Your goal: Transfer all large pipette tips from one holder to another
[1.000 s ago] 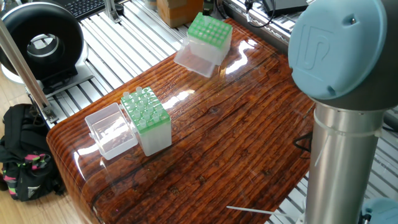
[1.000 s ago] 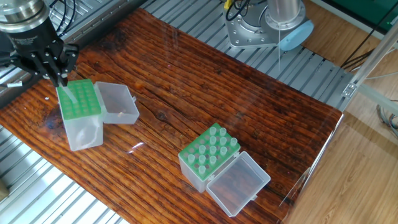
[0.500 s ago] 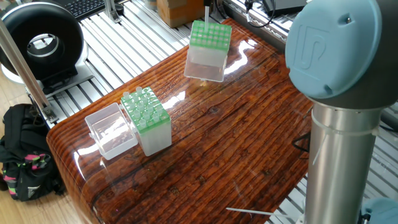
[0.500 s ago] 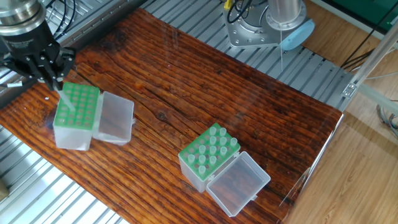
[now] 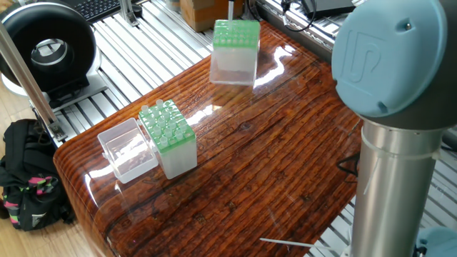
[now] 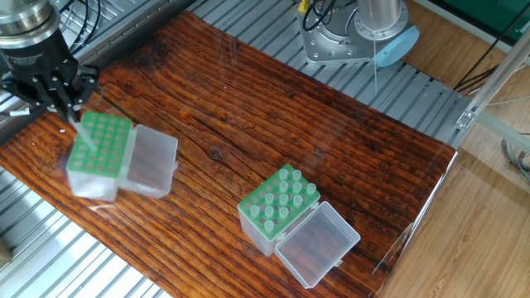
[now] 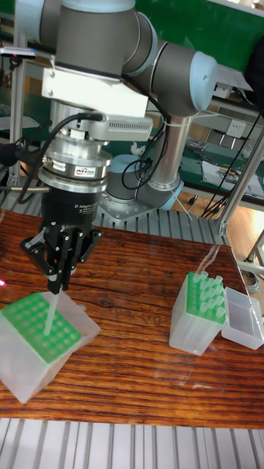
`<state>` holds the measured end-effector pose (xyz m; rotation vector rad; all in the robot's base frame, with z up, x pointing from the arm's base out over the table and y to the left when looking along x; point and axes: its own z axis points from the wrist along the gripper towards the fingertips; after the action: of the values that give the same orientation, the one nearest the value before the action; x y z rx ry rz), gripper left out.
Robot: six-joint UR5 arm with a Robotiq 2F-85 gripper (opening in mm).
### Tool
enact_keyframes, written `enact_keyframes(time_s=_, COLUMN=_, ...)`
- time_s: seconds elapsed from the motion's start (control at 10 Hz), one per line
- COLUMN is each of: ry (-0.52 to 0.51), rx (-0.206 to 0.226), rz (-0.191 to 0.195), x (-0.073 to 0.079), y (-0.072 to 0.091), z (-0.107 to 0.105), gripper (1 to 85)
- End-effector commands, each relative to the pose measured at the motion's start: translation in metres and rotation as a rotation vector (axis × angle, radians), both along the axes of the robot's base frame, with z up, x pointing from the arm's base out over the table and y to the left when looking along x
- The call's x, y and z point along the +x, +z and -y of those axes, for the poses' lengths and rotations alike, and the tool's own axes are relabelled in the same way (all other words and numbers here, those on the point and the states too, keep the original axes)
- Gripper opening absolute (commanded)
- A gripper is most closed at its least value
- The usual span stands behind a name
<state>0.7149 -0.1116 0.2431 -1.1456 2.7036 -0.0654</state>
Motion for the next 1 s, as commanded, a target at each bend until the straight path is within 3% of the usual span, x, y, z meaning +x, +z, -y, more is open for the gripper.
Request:
enact_keyframes(time_s=0.0, ry=0.000, rx=0.005, rz=0.073, x=0.018, y=0.006, z=-0.001, gripper=1.0)
enact_keyframes(time_s=0.4, ry=0.001, rx=-0.004, rz=0.069, x=0.017, y=0.006, z=0.001, gripper=1.0)
enact_keyframes(time_s=0.9, ry=-0.025, rx=0.007, rz=-0.020, x=-0.005, y=0.000, z=0.000, gripper=1.0)
